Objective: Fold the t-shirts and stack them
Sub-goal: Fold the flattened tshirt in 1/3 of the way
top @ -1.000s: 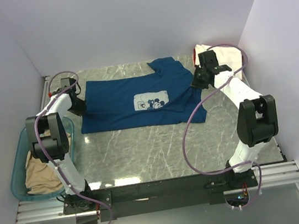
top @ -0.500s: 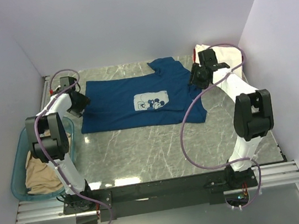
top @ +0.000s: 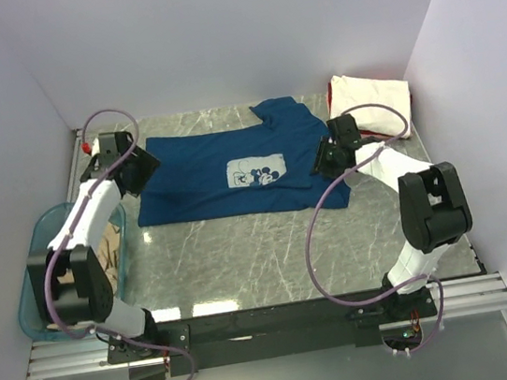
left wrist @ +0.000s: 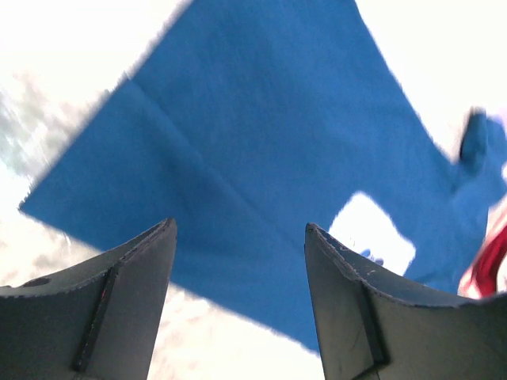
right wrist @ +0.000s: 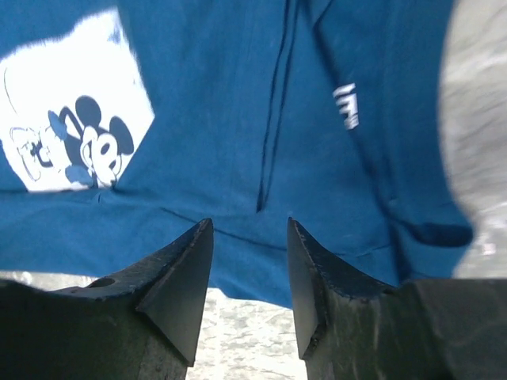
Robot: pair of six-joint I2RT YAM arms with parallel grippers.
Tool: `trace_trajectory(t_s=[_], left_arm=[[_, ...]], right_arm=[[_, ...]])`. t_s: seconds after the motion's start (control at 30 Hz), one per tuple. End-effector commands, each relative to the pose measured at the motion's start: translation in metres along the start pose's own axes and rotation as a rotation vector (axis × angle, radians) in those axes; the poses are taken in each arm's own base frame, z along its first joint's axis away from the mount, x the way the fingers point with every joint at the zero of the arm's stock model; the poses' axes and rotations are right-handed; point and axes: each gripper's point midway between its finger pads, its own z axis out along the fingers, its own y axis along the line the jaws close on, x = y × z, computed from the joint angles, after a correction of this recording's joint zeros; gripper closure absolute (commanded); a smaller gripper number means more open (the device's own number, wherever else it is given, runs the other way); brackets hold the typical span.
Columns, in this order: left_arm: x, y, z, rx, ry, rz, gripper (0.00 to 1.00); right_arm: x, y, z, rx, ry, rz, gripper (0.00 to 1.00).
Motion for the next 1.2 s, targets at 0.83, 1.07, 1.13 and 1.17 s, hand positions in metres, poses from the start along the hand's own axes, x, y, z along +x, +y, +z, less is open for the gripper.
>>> trace_trajectory(t_s=[0.83,1.07,1.13,1.17], left_arm=[[0.03,0.026,-0.045,0.045,0.0,0.108,0.29],[0.031,0.027,-0.045,0.045,0.002,0.108,0.29],[0.03,0.027,-0.045,0.045,0.0,0.111,0.3],[0.031,0.027,-0.044,0.042,0.003,0.112,0.3]], right_arm=[[0.029,0.011,0.044,0.008,0.02,0.04,0.52],[0.034,0.018,0.048,0.01,0.033,0.032,0.55],[0.035,0.019,0.048,0.006,0.034,0.031,0.59],[0.035,0.018,0.048,0.006,0.032,0.034,0.6]])
